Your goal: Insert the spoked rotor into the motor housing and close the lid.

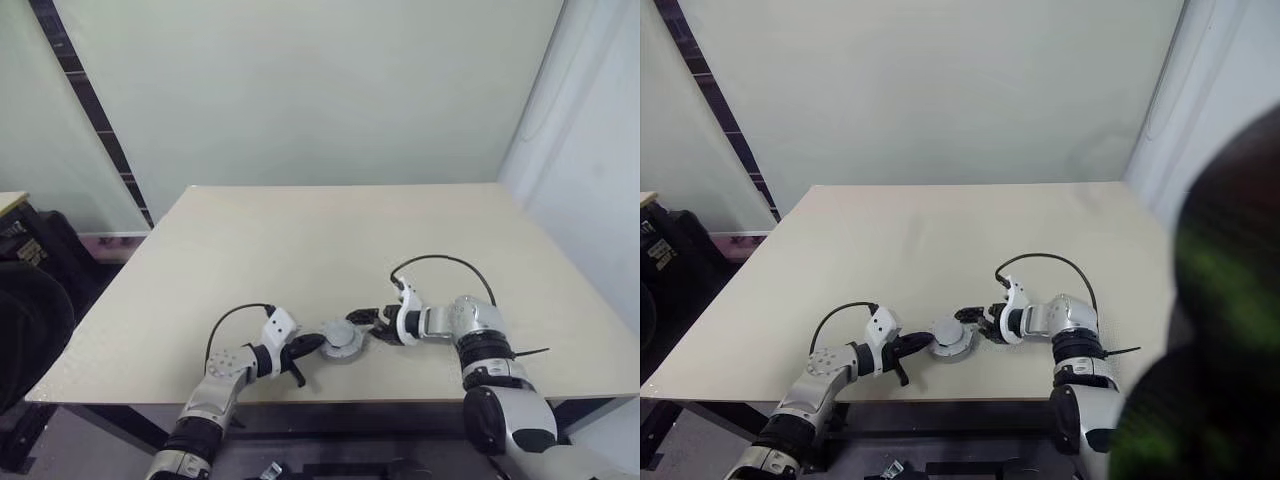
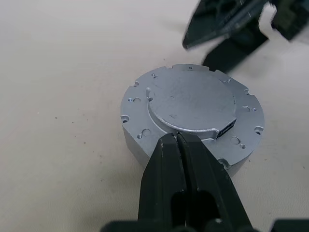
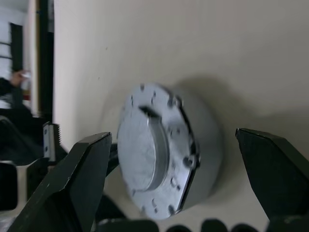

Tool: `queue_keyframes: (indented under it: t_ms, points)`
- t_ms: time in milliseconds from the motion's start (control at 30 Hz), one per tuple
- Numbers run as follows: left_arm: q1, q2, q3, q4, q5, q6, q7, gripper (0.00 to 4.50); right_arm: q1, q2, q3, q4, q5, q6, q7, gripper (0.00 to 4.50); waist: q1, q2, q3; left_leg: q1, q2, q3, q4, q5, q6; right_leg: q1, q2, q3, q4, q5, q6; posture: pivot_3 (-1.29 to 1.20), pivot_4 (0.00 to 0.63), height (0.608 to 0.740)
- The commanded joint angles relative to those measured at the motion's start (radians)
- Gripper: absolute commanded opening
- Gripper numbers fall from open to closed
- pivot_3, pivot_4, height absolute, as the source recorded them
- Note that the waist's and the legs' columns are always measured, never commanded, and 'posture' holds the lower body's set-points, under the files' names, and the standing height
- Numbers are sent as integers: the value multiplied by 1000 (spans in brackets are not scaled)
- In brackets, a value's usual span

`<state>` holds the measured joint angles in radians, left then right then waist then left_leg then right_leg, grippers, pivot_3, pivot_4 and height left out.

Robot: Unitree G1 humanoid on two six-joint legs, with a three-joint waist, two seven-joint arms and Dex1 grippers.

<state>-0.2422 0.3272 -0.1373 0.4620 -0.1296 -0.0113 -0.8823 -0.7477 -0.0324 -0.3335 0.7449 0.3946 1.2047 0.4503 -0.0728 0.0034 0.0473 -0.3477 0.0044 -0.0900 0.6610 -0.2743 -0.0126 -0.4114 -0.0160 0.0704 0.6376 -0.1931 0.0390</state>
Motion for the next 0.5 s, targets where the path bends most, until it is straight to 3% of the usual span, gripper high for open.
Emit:
queue_keyframes:
  t_ms: [33, 500]
  points:
    - [-19, -11, -22, -9, 10, -8, -15, 0, -13, 7, -29, 1, 48, 15, -11, 4491, 0, 0, 0, 0, 0, 0, 0, 0, 0, 0, 0, 0, 0, 0, 0, 0, 0, 740]
    - [-16, -8, -19, -18, 9, -6, -12, 0, 15, 57, -66, 17, 98, 39, -28, 4491, -2, 0, 0, 0, 0, 0, 0, 0, 0, 0, 0, 0, 0, 0, 0, 0, 0, 740]
